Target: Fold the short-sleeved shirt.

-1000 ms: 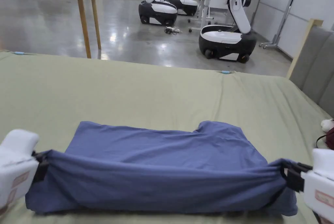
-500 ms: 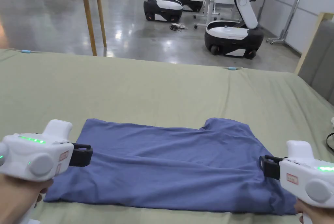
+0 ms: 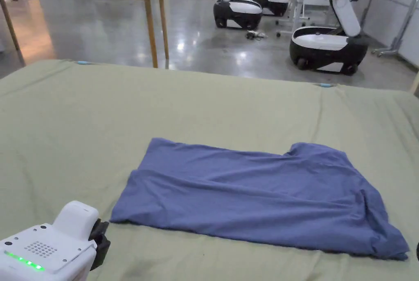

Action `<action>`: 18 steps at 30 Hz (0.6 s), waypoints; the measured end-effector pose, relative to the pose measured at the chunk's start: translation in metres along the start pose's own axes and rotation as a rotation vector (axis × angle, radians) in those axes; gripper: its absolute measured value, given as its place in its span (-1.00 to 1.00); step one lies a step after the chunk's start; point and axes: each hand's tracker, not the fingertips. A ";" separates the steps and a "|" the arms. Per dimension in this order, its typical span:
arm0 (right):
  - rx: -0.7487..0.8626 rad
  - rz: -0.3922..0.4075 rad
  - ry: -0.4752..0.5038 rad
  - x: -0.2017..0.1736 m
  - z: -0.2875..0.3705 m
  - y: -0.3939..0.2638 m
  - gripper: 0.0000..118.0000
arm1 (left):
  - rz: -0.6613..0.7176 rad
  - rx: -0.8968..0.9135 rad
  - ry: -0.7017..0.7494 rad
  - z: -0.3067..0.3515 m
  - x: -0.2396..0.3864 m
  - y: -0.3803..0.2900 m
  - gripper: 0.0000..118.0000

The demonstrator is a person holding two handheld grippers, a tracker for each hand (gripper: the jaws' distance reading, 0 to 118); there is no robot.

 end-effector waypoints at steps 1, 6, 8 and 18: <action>-0.001 -0.022 0.006 -0.002 0.000 -0.001 -0.95 | 0.038 -0.023 -0.020 -0.005 -0.006 0.000 -0.82; -0.018 -0.031 0.004 -0.002 -0.004 -0.004 -0.95 | 0.069 -0.045 -0.009 -0.039 -0.023 0.010 -0.85; -0.026 -0.027 0.003 -0.003 -0.006 -0.004 -0.95 | 0.073 -0.045 -0.003 -0.055 -0.024 0.016 0.11; -0.085 -0.051 -0.029 0.010 -0.021 -0.003 -0.95 | 0.060 -0.191 -0.007 -0.141 -0.020 0.023 0.38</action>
